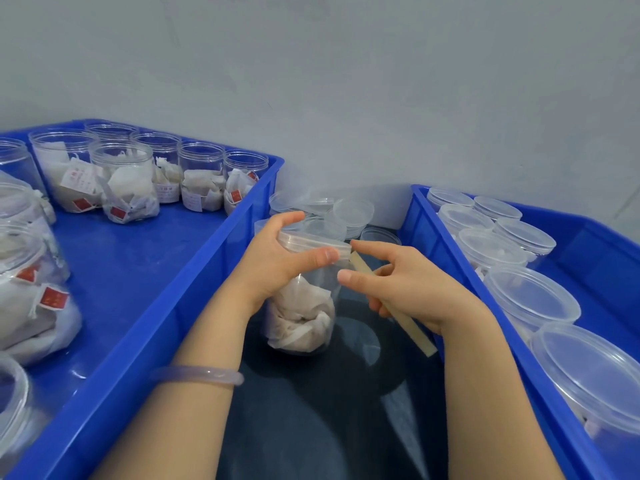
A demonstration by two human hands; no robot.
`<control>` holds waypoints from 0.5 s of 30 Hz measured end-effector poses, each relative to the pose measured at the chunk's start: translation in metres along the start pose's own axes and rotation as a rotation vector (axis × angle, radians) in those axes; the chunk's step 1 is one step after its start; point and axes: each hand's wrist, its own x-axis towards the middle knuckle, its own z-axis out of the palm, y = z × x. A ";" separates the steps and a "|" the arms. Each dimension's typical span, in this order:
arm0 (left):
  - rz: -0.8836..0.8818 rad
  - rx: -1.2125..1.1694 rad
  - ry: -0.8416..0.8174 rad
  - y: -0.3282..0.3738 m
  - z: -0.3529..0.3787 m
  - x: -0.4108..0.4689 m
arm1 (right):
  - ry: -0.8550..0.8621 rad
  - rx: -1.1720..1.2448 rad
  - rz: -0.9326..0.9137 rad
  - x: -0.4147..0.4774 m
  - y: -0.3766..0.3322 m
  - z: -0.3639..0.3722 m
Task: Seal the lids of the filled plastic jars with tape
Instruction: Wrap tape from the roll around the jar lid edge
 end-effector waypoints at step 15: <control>0.014 -0.115 -0.067 -0.003 -0.002 -0.004 | 0.105 -0.019 0.054 0.004 -0.005 0.003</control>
